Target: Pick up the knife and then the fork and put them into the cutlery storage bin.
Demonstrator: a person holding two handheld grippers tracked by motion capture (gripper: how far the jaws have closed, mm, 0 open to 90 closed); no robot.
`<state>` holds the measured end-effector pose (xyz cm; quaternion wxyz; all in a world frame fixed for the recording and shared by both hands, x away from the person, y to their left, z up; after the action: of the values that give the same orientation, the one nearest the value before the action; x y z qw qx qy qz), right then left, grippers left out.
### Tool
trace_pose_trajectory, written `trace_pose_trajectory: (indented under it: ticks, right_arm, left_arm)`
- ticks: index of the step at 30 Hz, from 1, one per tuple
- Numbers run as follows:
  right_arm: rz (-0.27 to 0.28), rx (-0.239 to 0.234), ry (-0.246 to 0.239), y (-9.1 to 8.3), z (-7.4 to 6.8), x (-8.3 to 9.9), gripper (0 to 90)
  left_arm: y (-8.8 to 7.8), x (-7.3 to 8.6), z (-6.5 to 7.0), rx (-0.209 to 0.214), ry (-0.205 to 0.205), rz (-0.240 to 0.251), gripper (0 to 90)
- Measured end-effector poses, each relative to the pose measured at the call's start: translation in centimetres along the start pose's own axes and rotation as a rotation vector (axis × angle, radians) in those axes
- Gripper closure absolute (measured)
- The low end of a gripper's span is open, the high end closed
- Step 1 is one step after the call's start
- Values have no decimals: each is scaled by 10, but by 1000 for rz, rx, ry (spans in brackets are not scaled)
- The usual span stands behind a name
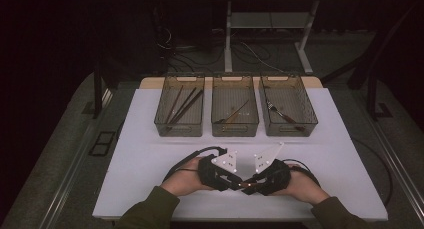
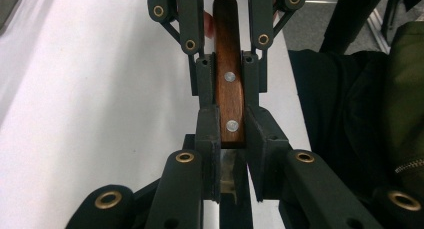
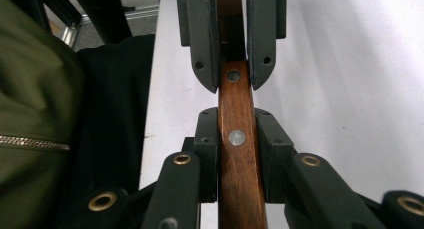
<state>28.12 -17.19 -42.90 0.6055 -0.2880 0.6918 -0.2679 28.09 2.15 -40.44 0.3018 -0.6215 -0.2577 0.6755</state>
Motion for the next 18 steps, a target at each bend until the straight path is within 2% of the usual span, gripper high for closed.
trace_pose_trajectory:
  ticks: [4, 10, 11, 13, 15, 18]
  right_arm:
    - [3, 5, -20, 0, 0, -1, 746]
    - [11, 1, 2, -2, 0, 0, 750]
    - [13, 7, 11, -3, 0, 0, 751]
    - [19, 23, 23, -6, 1, 0, 751]
    - [21, 53, 40, -9, 3, 2, 751]
    - [37, 76, 69, -16, 6, 5, 750]
  left_arm:
    - [0, 0, -1, 4, 8, -2, 772]
    - [-1, 2, -2, -1, 5, 28, 765]
    - [-2, 3, -2, -6, -18, 42, 755]
    - [-4, 5, -4, -15, -71, 76, 603]
    - [-10, 9, -6, -63, -79, 109, 529]
    - [-22, 19, -10, -108, -140, 178, 439]
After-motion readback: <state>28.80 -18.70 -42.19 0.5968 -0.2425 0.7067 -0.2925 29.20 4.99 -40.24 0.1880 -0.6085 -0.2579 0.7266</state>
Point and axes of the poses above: each handheld gripper's, and its own axes: y roughly forward along the jaws, x roughly out of its underside, z roughly to its right, the point moved 1 cm from there along y, roughly forward along the jaws, and after that the axes turned 3 degrees about -y, right-handed, at the moved point
